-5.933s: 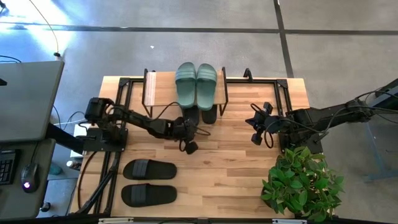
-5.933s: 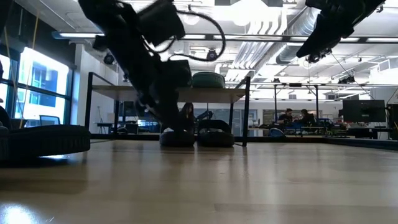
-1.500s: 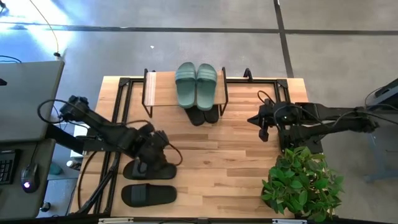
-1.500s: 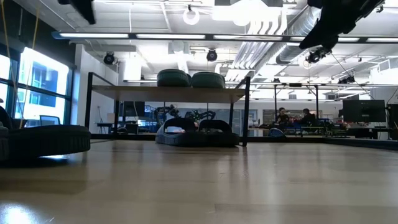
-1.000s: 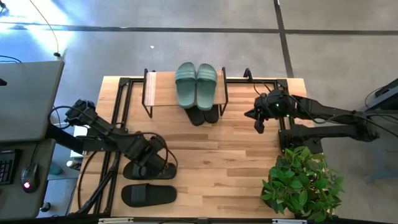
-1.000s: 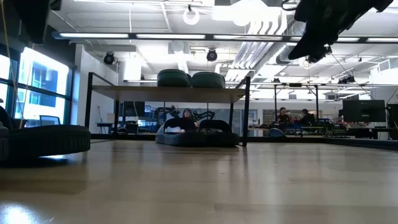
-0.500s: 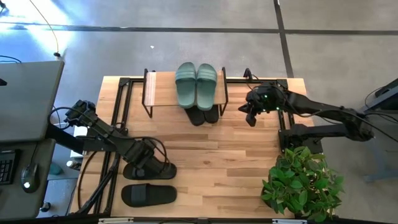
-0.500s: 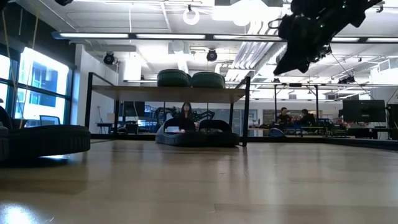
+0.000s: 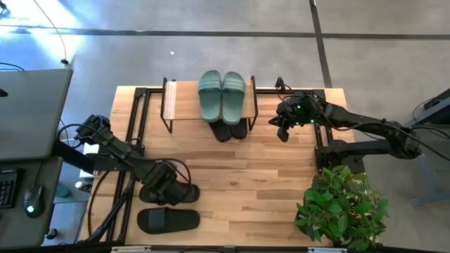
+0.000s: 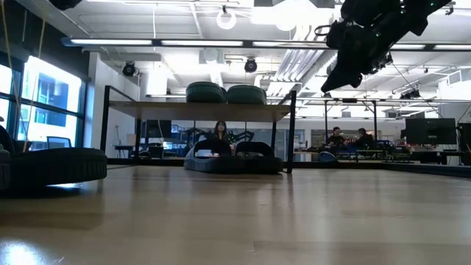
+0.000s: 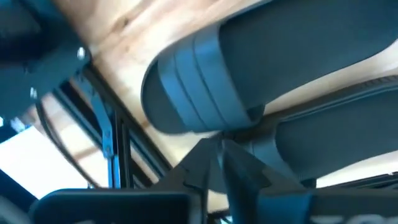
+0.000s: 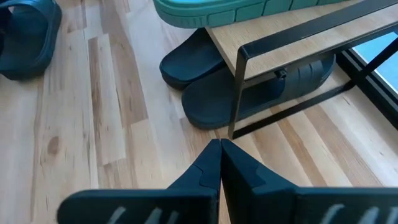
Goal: Pick and place slides into the shelf
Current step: Put the black slide under the shelf
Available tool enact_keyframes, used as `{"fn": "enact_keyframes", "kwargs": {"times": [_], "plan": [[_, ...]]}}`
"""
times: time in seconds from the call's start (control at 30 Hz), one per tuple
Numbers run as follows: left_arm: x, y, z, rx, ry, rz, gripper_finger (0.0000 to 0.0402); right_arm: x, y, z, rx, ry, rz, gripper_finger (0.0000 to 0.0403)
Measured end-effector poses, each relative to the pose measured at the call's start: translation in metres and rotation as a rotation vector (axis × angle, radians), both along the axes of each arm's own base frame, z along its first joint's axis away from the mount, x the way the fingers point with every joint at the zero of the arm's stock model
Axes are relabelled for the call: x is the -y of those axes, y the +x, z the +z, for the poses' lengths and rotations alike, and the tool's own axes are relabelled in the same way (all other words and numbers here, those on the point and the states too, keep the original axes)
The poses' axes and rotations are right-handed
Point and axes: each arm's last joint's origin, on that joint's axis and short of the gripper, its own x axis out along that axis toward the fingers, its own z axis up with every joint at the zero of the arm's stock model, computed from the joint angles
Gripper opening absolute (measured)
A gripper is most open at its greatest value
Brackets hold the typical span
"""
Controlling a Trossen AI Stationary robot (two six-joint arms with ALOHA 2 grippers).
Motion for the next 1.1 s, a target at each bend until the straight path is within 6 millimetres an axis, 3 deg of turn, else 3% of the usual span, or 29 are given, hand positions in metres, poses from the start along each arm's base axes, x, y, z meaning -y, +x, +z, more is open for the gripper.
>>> {"fn": "enact_keyframes", "kwargs": {"times": [0.27,0.47,0.8,1.1], "plan": [[0.004,0.009,-0.015,-0.063,0.017,0.037,0.0134,0.000,0.000,0.000,-0.002,-0.023,0.017,0.0000],[0.008,0.020,-0.037,-0.120,0.091,0.025,0.0182,0.000,0.000,0.000,-0.003,-0.029,0.021,0.0000],[0.016,0.037,-0.078,-0.208,0.140,0.002,0.0182,0.000,0.000,0.000,-0.002,-0.025,0.015,0.0000],[0.018,0.041,-0.094,-0.238,0.179,-0.020,0.0177,0.000,0.000,0.000,-0.002,-0.024,0.015,0.0000]]}}
